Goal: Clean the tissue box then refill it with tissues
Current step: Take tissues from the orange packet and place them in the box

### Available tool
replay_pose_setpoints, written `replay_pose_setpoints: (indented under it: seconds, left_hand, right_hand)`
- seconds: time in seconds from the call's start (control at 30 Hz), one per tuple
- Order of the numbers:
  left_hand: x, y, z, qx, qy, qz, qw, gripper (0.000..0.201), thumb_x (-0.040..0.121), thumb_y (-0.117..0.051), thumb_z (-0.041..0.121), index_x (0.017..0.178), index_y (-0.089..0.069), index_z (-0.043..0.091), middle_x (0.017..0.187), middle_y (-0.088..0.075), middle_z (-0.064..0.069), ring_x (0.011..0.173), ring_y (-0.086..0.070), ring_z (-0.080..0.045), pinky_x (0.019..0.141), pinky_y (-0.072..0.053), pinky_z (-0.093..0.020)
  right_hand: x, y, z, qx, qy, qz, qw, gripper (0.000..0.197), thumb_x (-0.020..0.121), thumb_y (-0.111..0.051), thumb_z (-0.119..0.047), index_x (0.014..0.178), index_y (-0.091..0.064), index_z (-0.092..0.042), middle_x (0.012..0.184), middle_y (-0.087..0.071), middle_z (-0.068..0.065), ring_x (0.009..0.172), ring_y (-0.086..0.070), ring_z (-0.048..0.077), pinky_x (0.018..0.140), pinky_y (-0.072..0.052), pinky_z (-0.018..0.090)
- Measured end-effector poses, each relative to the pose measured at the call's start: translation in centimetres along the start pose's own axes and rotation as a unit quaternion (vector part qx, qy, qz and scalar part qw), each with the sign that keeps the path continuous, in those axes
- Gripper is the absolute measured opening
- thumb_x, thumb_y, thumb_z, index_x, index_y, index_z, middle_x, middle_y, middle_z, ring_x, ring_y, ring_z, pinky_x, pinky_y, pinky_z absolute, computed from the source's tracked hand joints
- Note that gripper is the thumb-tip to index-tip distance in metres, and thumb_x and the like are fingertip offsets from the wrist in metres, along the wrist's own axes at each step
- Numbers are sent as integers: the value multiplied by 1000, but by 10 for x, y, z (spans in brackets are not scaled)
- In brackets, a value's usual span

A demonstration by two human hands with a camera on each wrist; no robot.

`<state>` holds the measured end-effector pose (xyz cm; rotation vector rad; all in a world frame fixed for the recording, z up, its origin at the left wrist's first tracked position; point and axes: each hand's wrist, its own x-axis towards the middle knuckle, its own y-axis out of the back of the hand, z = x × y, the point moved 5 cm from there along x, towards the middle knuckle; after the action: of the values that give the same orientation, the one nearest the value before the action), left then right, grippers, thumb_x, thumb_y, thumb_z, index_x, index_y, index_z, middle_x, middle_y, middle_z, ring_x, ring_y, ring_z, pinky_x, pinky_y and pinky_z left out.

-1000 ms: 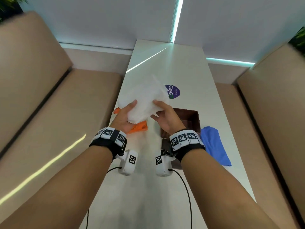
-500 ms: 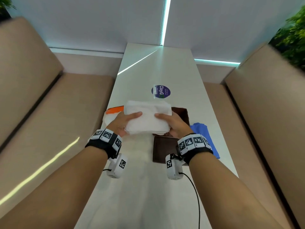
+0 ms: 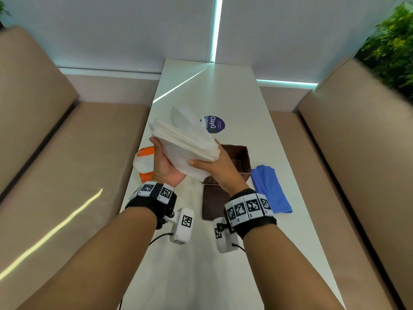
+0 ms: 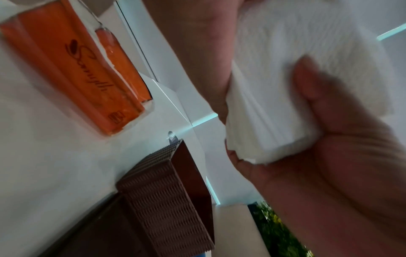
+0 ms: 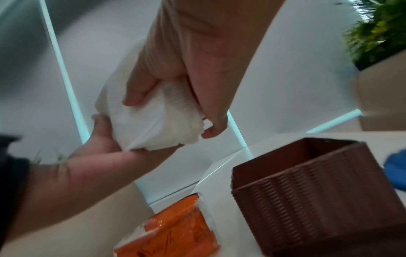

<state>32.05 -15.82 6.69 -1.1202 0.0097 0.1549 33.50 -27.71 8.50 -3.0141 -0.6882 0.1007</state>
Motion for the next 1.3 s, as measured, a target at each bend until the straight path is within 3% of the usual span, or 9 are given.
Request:
replay_pose_setpoints:
  seconds: [0.13,0.37,0.53,0.63,0.77,0.9,1.07,1.17,1.3]
  left_hand:
    - [3,5,-6,11,13,10,1000,101,49,-76,64,133,-49,18,123,-63,-12,115,-59,-33,89,-50,-50]
    - [9,18,-6,8,12,28,999,95,54,-73,63,133,-50,17,129,-59,-14,124,-51,-35,102,-41,-57]
    - [12,17,-9,21,4,75,997,51,66,-71,50,103,-73,16,109,-71,-11,101,-68,-27,81,-57,-45]
    - [10,24,-7,44,20,100,994,41,86,-51,47,105,-69,15,100,-73,-9,96,-68,-26,78,-58,-44]
    - [10,29,-4,89,58,112,988,39,90,-48,44,115,-62,16,109,-70,-10,109,-60,-29,100,-45,-47]
    - [11,29,-11,209,60,147,965,58,90,-42,58,131,-52,19,128,-61,-10,119,-56,-29,106,-40,-51]
    - [7,29,-7,280,51,178,942,66,70,-58,70,117,-59,25,118,-66,-5,109,-62,-25,96,-49,-48]
    - [8,28,-16,347,59,154,923,81,63,-76,53,132,-49,21,125,-62,-5,114,-60,-25,98,-49,-47]
    - [6,35,-14,298,86,179,934,49,80,-71,24,125,-55,13,123,-63,-11,110,-61,-29,95,-50,-51]
  right_hand:
    - [-1,4,0,-11,14,37,999,75,63,-81,-9,129,-47,-16,131,-57,8,121,-55,22,101,-48,40]
    - [-1,16,4,-32,4,91,995,56,72,-79,-7,123,-55,-10,123,-64,8,112,-62,22,99,-50,43]
    - [-3,12,-1,-31,29,99,994,52,72,-78,-1,114,-53,-17,112,-63,-6,100,-62,-2,90,-51,21]
    - [-2,17,2,-14,14,129,991,57,69,-81,-16,120,-55,-15,121,-64,2,109,-62,12,98,-50,38]
    - [0,25,3,24,4,154,988,74,66,-82,-27,129,-47,-12,126,-60,5,115,-59,21,101,-48,47]
    - [3,33,6,9,1,199,980,77,78,-76,-17,140,-31,-19,125,-46,-5,115,-49,12,100,-44,29]
    - [3,49,8,-35,-4,249,968,70,76,-77,-26,133,-38,-18,114,-46,-8,106,-49,11,88,-39,23]
    - [7,44,10,-39,-28,206,977,71,76,-77,-24,134,-37,-14,114,-49,-6,110,-53,14,88,-43,24]
    - [13,42,18,22,-81,117,990,93,63,-85,-23,138,-32,-14,130,-53,8,120,-54,23,97,-51,41]
